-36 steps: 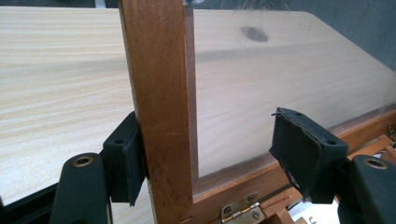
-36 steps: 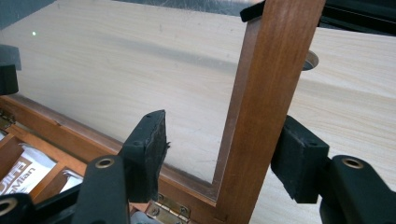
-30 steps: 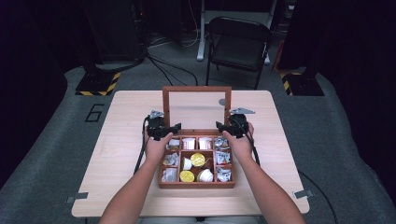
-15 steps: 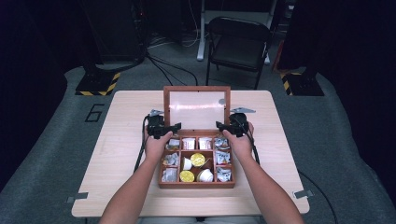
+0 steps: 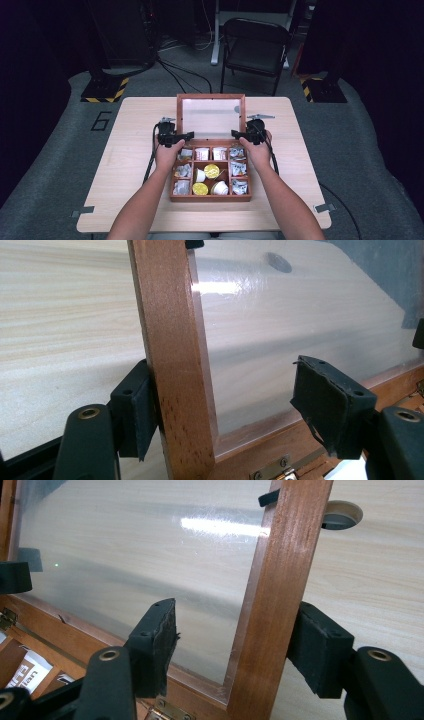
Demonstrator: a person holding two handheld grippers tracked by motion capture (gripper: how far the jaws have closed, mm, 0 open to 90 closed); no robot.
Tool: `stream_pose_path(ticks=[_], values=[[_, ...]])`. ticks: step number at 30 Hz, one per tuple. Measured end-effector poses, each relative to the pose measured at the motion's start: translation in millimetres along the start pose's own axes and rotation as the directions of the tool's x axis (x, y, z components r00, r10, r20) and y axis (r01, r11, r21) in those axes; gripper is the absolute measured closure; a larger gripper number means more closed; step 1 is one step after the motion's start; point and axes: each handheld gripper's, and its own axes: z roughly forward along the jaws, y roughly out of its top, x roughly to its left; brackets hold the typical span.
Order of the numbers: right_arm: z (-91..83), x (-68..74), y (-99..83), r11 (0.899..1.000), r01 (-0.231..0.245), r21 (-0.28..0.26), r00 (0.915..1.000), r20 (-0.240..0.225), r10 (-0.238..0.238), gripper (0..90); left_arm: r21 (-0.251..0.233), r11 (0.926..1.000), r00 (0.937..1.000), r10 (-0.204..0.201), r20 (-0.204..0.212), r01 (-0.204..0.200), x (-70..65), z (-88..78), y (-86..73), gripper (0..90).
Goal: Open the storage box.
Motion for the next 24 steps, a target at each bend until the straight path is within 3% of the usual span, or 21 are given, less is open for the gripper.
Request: stream_pose_path(ticks=[15, 24], values=[[8.8, -9.8, -1.6, 0.997, -0.078, 0.028, 0.9961, -0.041, 0.079, 38.4, 0.023, 0.9983, 0.9985, -0.055, 0.004, 0.055, 4.9, 5.8, -1.8, 28.5], [10.2, -13.1, -1.6, 0.994, -0.105, 0.031, 0.9929, -0.053, 0.107, 39.6, 0.028, 0.9974, 0.9978, -0.066, 0.002, 0.066, 6.1, 7.2, -1.7, 28.0]])
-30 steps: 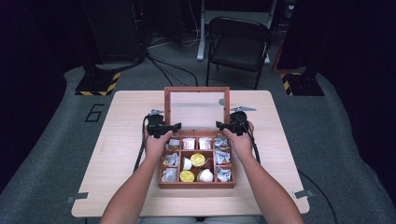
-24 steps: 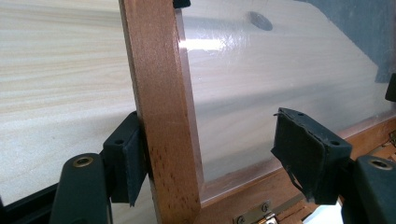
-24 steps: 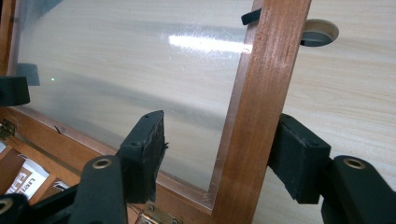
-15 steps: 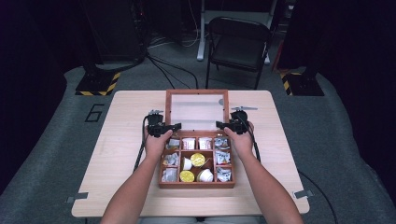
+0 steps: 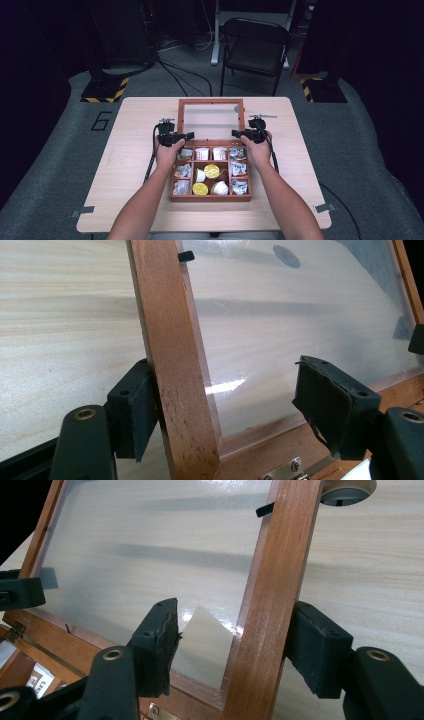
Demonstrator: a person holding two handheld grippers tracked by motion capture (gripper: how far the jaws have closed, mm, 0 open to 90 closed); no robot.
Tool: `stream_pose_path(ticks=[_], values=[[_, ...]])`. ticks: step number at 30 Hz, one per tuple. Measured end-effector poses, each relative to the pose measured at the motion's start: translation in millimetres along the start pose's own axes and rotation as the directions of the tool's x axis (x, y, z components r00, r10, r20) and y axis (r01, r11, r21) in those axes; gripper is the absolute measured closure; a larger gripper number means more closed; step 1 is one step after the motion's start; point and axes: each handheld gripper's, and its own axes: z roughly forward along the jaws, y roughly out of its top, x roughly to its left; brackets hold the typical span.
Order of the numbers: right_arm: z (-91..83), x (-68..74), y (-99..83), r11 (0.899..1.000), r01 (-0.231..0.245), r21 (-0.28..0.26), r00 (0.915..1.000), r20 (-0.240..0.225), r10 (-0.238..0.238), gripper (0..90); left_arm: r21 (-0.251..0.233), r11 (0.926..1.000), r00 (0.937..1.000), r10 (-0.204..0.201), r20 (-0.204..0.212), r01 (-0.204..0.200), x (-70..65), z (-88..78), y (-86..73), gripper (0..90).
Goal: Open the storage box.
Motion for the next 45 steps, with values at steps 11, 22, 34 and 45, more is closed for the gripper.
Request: stream_pose_path(ticks=[11, 22, 34, 45], values=[[1.7, -2.3, -0.6, 0.999, -0.03, 0.013, 0.9994, -0.014, 0.03, 39.6, 0.01, 0.9998, 0.9998, -0.019, 0.01, 0.019, 2.4, 1.8, -0.1, 28.0], [4.5, -6.3, -1.8, 0.998, -0.055, 0.023, 0.998, -0.028, 0.056, 39.5, 0.03, 0.9987, 0.999, -0.041, 0.019, 0.041, 5.6, 4.3, -0.3, 27.5], [5.9, -8.5, -2.6, 0.997, -0.076, 0.031, 0.9963, -0.036, 0.077, 39.9, 0.036, 0.9979, 0.9983, -0.054, 0.023, 0.053, 6.5, 5.7, -0.2, 27.2], [4.4, -9.9, -2.4, 0.994, -0.107, 0.034, 0.9932, -0.042, 0.108, 42.4, 0.083, 0.9962, 0.9997, -0.025, 0.0, 0.025, 4.1, 6.3, 6.9, 25.3]])
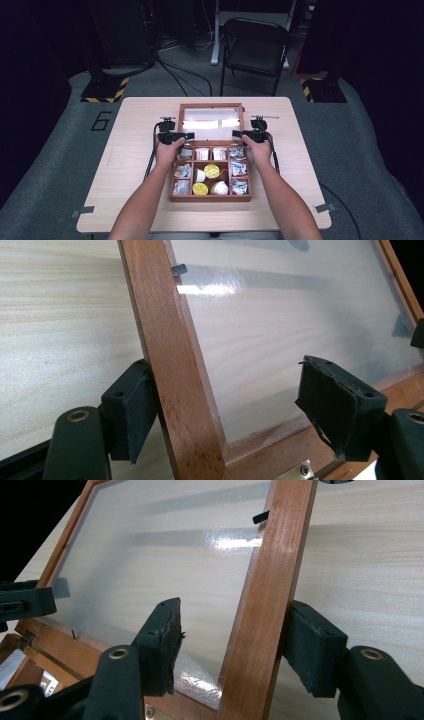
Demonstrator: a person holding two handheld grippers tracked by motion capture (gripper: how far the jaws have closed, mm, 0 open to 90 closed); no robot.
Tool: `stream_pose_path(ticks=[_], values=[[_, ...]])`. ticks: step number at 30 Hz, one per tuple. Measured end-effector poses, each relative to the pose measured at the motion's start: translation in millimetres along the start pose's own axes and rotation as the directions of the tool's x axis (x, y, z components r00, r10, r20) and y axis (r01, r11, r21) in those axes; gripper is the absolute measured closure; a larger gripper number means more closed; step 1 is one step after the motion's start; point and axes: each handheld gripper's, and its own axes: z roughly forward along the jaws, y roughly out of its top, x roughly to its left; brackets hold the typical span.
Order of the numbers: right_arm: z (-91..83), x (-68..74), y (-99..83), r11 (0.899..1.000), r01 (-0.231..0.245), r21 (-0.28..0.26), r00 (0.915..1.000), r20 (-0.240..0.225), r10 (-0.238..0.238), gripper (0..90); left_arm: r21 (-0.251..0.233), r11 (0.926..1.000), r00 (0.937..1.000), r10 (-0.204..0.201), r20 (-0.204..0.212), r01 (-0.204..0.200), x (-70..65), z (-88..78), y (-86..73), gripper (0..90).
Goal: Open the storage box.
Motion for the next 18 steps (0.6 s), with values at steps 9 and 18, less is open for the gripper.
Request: stream_pose_path(ticks=[9, 18], values=[[2.7, -4.2, -1.3, 0.999, -0.033, 0.017, 0.9994, -0.011, 0.033, 42.1, 0.012, 0.9998, 0.9999, -0.013, -0.004, 0.013, 1.6, 3.0, -0.8, 23.4], [4.9, -7.2, -2.7, 0.996, -0.076, 0.042, 0.9969, -0.017, 0.077, 41.7, 0.03, 0.999, 0.9995, -0.032, 0.001, 0.032, 4.4, 5.4, -1.3, 22.4]])
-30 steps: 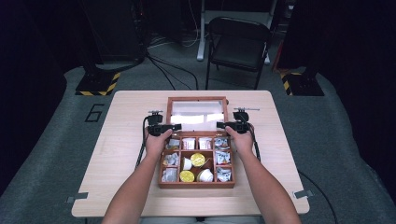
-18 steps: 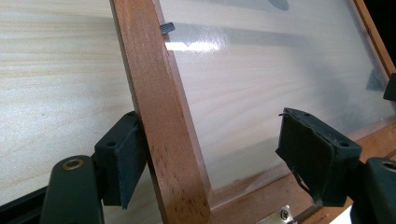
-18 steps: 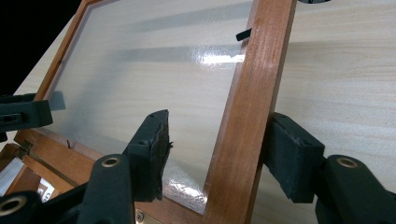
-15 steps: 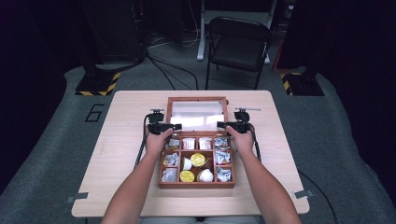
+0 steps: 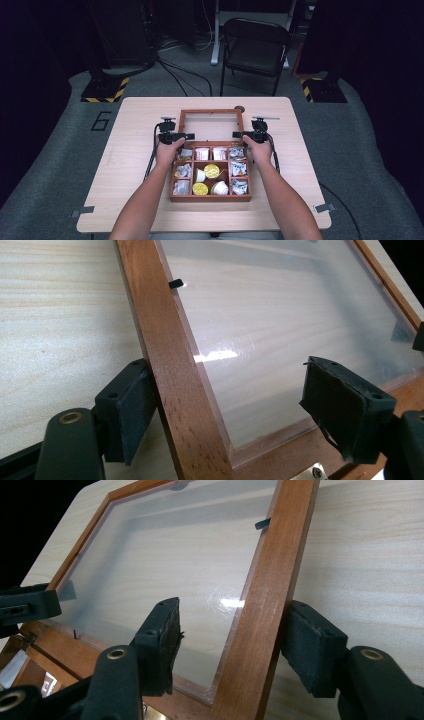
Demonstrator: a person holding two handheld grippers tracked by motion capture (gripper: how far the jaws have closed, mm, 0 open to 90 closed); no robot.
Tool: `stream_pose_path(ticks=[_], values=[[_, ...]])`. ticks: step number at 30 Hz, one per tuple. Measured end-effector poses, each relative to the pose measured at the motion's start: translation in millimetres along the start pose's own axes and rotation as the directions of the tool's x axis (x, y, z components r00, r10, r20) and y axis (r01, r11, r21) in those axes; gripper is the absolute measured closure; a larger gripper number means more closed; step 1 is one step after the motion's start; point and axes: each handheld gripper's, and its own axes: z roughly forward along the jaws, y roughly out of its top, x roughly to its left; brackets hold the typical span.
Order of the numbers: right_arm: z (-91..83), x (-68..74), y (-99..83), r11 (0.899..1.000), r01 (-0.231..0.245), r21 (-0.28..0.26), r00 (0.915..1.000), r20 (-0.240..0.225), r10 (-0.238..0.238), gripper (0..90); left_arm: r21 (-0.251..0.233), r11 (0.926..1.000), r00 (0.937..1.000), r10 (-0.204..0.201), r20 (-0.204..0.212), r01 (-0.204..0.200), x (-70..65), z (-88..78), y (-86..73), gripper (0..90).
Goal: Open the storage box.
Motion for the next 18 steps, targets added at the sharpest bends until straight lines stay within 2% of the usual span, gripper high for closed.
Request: stream_pose_path(ticks=[5, 7, 9, 16, 18], values=[[1.4, -1.9, -0.3, 1.0, -0.001, 0.002, 1.0, -0.002, 0.001, 41.6, 0.007, 0.9999, 1.0, -0.009, 0.002, 0.009, 0.9, 0.7, -0.4, 22.0], [1.3, -1.2, -0.8, 1.0, -0.024, 0.011, 0.9997, 0.001, 0.024, 41.5, 0.006, 0.9998, 0.9998, -0.019, 0.0, 0.019, 0.7, 1.3, -0.5, 21.8], [2.0, -2.5, -0.9, 1.0, -0.016, 0.008, 0.9999, 0.0, 0.016, 41.4, 0.007, 0.9997, 0.9997, -0.023, -0.001, 0.023, 0.6, 1.5, -0.7, 21.7], [2.3, -3.4, -1.0, 0.999, -0.031, 0.022, 0.9995, -0.007, 0.031, 41.4, 0.015, 0.9995, 0.9996, -0.027, 0.003, 0.027, 2.0, 2.0, -0.8, 21.5], [2.1, -2.9, -1.1, 0.998, -0.049, 0.027, 0.9988, -0.005, 0.049, 41.3, 0.014, 0.9994, 0.9995, -0.031, 0.003, 0.031, 1.9, 2.2, -1.0, 21.4]])
